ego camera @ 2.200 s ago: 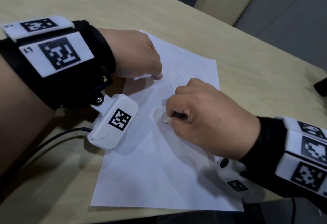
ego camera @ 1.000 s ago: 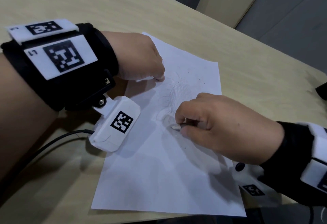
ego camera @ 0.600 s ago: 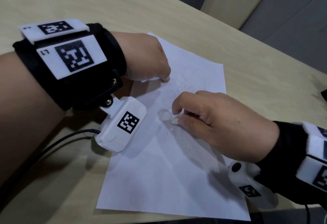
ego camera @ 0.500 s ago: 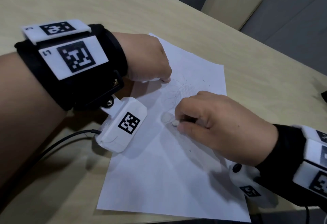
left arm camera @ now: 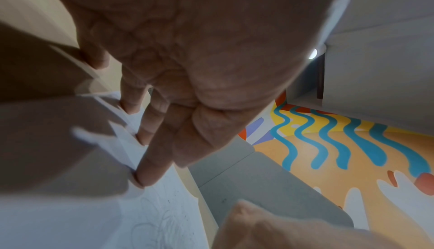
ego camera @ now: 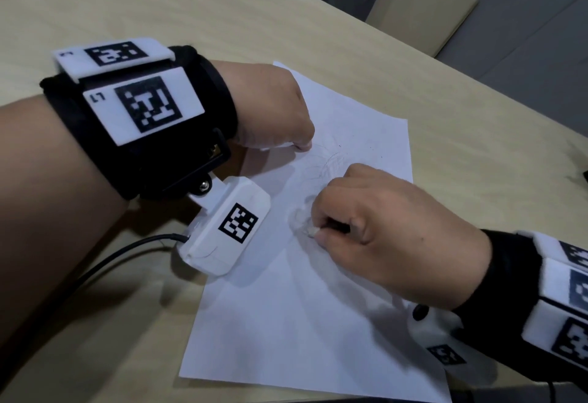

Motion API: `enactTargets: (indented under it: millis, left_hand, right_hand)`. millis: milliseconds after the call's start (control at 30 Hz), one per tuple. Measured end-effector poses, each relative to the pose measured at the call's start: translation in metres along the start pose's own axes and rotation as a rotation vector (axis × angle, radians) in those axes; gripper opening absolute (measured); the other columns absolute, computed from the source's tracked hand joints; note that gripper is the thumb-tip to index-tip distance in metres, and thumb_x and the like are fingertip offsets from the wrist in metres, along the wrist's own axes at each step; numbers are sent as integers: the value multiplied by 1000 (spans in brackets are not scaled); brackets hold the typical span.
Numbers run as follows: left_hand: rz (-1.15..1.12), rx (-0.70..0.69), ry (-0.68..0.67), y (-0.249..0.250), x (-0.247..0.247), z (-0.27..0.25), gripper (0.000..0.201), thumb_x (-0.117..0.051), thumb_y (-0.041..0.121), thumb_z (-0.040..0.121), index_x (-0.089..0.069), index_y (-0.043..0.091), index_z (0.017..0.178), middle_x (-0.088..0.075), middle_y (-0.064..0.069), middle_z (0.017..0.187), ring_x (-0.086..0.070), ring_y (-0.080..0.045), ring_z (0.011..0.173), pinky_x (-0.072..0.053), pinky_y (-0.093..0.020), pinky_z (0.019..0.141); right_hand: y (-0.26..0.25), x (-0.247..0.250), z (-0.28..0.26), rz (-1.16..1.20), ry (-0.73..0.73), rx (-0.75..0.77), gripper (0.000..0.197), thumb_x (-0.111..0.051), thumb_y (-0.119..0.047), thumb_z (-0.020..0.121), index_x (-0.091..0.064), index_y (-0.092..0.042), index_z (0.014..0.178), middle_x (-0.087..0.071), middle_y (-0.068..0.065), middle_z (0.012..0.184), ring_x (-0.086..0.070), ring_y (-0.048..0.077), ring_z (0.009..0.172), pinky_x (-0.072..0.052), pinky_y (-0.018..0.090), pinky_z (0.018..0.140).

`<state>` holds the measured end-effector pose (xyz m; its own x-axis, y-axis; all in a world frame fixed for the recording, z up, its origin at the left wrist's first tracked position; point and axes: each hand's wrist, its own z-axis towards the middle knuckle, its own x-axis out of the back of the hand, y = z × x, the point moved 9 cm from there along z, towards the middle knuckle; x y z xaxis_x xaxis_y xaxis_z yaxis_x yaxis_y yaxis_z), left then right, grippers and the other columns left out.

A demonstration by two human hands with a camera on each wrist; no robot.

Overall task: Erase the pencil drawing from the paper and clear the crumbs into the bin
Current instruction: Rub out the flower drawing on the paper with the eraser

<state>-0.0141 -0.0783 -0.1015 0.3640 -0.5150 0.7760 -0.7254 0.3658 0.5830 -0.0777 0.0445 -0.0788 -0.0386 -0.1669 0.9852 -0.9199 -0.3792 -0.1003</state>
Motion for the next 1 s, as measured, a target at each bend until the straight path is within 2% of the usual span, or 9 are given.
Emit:
enactTargets:
  millis: [67,133,267,367,500,633,767,900,1000]
  left_hand:
    - [1,1,1,0,0,0,29,-64,37,83,-75,11,90,-70,-3,124,-63,-25,117,-46,-50,104]
    - [-4,0,8,1,1,-1,28,-64,37,82,-73,10,85,-71,-3,123,-64,-25,115,-47,-50,103]
    - [-4,6,-2,0,0,-2,29,-64,38,82,-75,12,89,-70,-3,123,-63,-25,116,-46,-50,104]
    - [-21,12,-2,0,1,-3,31,-63,42,77,-74,14,85,-72,1,121,-65,-22,113,-48,-49,102]
    - [-20,10,11,2,2,-4,27,-64,36,84,-74,11,82,-72,0,121,-65,-21,112,-47,-46,103]
    - [-3,10,10,5,2,-5,28,-63,35,87,-76,10,85,-71,0,121,-65,-22,113,-46,-47,103]
    - [-1,4,3,5,3,-5,29,-63,35,88,-75,9,84,-71,0,121,-64,-22,113,-46,-47,103]
    - [18,-7,-7,6,2,-5,30,-62,36,88,-77,10,90,-71,-2,122,-64,-23,114,-46,-47,104]
    - [15,-9,-1,5,2,-5,29,-62,35,88,-76,9,87,-71,-2,122,-64,-22,114,-46,-47,103]
  right_hand:
    - [3,1,3,-24,1,-13,10,-56,-21,81,-54,-19,72,-54,-8,64,-48,23,73,-46,42,62]
    - [8,3,4,-36,3,-29,9,-55,-21,82,-54,-19,73,-55,-8,65,-48,23,75,-46,43,65]
    - [-4,-6,2,0,-74,45,10,-55,-18,81,-51,-19,72,-54,-7,64,-48,24,74,-45,42,64]
    - [5,1,4,-51,-16,-11,10,-55,-17,80,-51,-19,71,-53,-8,63,-47,24,74,-46,43,65]
    - [-7,-5,0,-13,-68,72,10,-56,-20,80,-52,-19,71,-53,-7,64,-48,24,73,-46,42,64]
    - [-2,0,3,-58,-18,32,10,-52,-19,79,-51,-19,70,-52,-7,63,-45,24,72,-46,44,64]
    - [-13,-7,-3,-14,-71,101,11,-58,-20,79,-53,-19,69,-51,-8,63,-48,24,72,-46,44,62]
    - [-5,0,3,-94,-2,29,10,-52,-21,78,-50,-19,68,-50,-8,63,-44,24,71,-46,43,64]
    - [-10,-4,1,-46,-43,67,12,-56,-21,78,-50,-20,68,-49,-8,62,-44,23,71,-46,43,63]
